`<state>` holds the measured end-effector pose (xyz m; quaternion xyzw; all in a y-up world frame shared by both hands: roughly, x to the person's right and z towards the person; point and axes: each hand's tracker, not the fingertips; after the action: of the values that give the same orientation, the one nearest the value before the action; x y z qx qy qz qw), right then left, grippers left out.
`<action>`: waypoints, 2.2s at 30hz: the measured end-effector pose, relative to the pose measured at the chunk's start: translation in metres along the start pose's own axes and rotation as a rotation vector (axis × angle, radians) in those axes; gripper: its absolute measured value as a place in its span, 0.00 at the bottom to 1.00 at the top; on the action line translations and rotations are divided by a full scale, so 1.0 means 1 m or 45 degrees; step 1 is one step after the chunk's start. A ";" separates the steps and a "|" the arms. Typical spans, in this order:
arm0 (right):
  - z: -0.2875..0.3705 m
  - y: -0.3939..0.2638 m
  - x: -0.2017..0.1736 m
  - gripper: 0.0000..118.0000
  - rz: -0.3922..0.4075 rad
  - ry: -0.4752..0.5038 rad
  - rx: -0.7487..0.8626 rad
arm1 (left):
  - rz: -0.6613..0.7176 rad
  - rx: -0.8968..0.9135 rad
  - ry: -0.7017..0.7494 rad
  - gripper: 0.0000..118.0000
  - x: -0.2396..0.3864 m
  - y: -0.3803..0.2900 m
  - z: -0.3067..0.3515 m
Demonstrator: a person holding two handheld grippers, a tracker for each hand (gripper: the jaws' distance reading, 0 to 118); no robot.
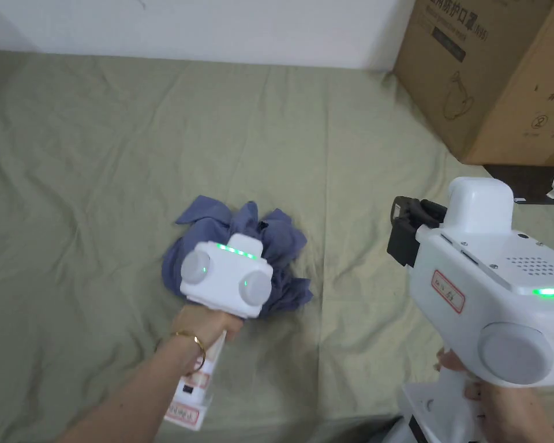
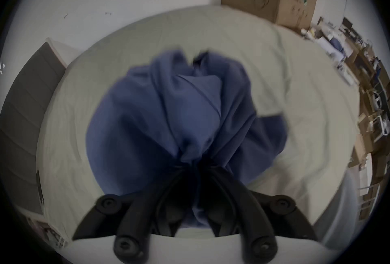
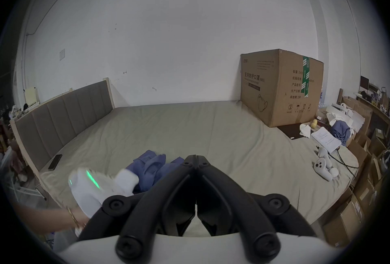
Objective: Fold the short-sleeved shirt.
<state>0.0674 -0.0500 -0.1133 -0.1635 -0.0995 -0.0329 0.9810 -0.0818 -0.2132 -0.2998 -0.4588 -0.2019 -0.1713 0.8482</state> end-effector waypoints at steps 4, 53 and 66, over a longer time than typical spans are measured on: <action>-0.003 -0.002 -0.006 0.00 0.031 0.024 -0.002 | 0.174 0.086 -0.013 0.42 -0.016 -0.016 -0.010; -0.040 0.015 -0.043 0.00 0.090 0.105 0.033 | 0.638 0.472 -0.065 0.96 -0.174 0.020 0.123; -0.081 -0.011 -0.038 0.00 0.165 0.120 -0.162 | 0.546 -0.148 -0.019 0.96 -0.159 0.037 -0.023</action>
<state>0.0437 -0.0855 -0.1931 -0.2298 -0.0403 0.0167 0.9723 -0.1969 -0.1973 -0.4170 -0.5407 -0.0955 0.0050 0.8358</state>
